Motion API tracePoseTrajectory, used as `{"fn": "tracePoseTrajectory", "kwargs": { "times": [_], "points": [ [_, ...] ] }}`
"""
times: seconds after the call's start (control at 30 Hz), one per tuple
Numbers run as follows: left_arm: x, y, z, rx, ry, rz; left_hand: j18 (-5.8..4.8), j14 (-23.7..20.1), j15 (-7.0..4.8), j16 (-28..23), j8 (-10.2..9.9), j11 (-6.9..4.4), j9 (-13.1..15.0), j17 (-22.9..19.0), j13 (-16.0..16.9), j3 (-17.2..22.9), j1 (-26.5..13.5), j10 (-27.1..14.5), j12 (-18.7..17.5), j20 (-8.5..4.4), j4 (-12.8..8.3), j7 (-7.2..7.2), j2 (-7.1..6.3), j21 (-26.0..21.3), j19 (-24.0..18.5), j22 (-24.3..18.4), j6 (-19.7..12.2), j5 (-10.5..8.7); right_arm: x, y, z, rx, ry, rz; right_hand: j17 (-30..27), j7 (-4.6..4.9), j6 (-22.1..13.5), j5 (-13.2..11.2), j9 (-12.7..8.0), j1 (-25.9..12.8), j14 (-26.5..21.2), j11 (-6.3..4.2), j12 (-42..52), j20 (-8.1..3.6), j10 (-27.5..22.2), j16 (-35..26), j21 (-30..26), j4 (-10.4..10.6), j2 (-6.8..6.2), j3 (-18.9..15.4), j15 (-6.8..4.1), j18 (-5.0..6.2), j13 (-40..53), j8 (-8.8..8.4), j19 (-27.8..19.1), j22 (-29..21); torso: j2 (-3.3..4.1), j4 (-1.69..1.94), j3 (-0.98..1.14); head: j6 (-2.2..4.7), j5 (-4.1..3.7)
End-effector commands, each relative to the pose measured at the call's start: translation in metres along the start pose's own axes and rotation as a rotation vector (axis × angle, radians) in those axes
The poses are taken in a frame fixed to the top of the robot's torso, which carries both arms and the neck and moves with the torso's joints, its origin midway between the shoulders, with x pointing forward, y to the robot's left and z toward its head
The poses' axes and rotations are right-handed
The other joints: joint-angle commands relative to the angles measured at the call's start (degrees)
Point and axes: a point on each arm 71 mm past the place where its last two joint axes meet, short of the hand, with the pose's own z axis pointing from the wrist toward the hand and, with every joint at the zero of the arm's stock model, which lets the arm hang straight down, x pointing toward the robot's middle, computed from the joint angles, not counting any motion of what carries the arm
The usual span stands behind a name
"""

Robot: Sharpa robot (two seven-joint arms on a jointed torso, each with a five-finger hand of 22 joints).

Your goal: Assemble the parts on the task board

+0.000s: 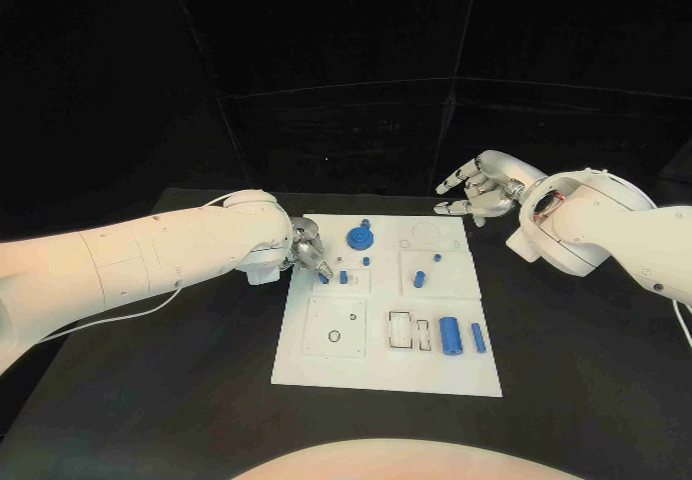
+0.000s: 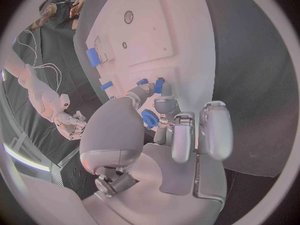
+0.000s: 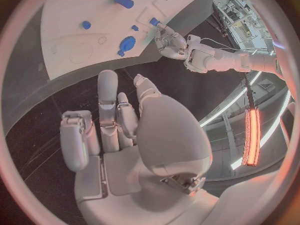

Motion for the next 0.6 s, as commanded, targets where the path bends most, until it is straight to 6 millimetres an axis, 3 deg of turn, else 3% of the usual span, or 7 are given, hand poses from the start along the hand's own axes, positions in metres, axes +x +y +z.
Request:
{"fn": "tracePoseTrajectory", "kwargs": {
  "times": [0.03, 0.2, 0.4, 0.6],
  "points": [
    [0.0035, -0.0011, -0.0006, 0.003, 0.030, 0.022, -0.73, 6.1, -0.15, 0.4, 0.3, -0.13, -0.1, 15.1, 0.1, 3.0, -0.4, 0.3, -0.1, -0.11, -2.4, -0.38, 0.29, 0.3, 1.5, 0.6, 0.3, -0.13, -0.0013, 0.0018, -0.0001, -0.009, -0.007, -0.004, 0.0, -0.04, 0.2, 0.3, -0.1, 0.2, -0.1, -0.06, -0.3, -0.09, -0.5, 0.2, 0.3, 0.0, 0.09, -0.4, -0.36, -0.87, -0.1, 0.22, 5.8, 15.1, 0.02, 0.03, 0.00, -0.12, 0.08],
    [0.0044, -0.0007, -0.0012, 0.003, 0.038, 0.026, -0.77, 6.1, -0.15, 0.4, 0.3, -0.12, -0.1, 15.1, 0.2, 2.3, -1.6, 0.5, -0.1, -0.13, -1.5, -0.42, 0.12, 0.4, 1.6, 0.8, 0.5, -0.29, -0.0014, 0.0016, 0.0000, -0.009, -0.007, -0.005, 0.0, -0.04, 0.2, 0.3, -0.1, 0.2, -0.1, -0.06, -0.3, -0.09, -0.5, 0.2, 0.3, 0.0, 0.09, -0.4, -0.36, -0.87, -0.1, 0.22, 5.8, 15.1, 0.00, 0.02, -0.01, -0.24, 0.17],
    [0.0039, 0.0000, -0.0014, 0.003, 0.031, 0.022, -0.79, 6.1, -0.21, 0.4, 0.2, -0.16, -0.3, 15.1, 0.5, -1.2, -6.0, 0.6, 0.2, -0.18, 2.1, -0.48, -0.34, 0.5, 1.6, 1.0, 1.2, -0.55, -0.0014, 0.0016, 0.0002, -0.010, -0.008, -0.005, 0.0, -0.04, 0.2, 0.3, -0.1, 0.2, -0.1, -0.06, -0.3, -0.09, -0.5, 0.2, 0.3, 0.0, 0.09, -0.4, -0.36, -0.87, -0.1, 0.22, 5.8, 15.1, 0.01, 0.01, -0.02, -0.21, 0.19],
    [0.0024, 0.0013, -0.0011, -0.001, 0.018, 0.020, -0.78, 6.1, -0.27, 0.4, 0.0, -0.16, -0.5, 15.1, 0.8, -4.4, -8.0, 0.4, 0.3, -0.23, 4.1, -0.46, -0.35, 0.4, 1.5, 1.0, 1.5, -0.63, -0.0015, 0.0016, 0.0002, -0.010, -0.009, -0.005, 0.0, -0.03, 0.2, 0.4, -0.1, 0.2, -0.1, -0.06, -0.3, -0.09, -0.5, 0.2, 0.3, 0.0, 0.10, -0.4, -0.36, -0.87, -0.1, 0.23, 5.8, 15.1, 0.01, -0.03, 0.01, -0.25, 0.20]
  ]
}}
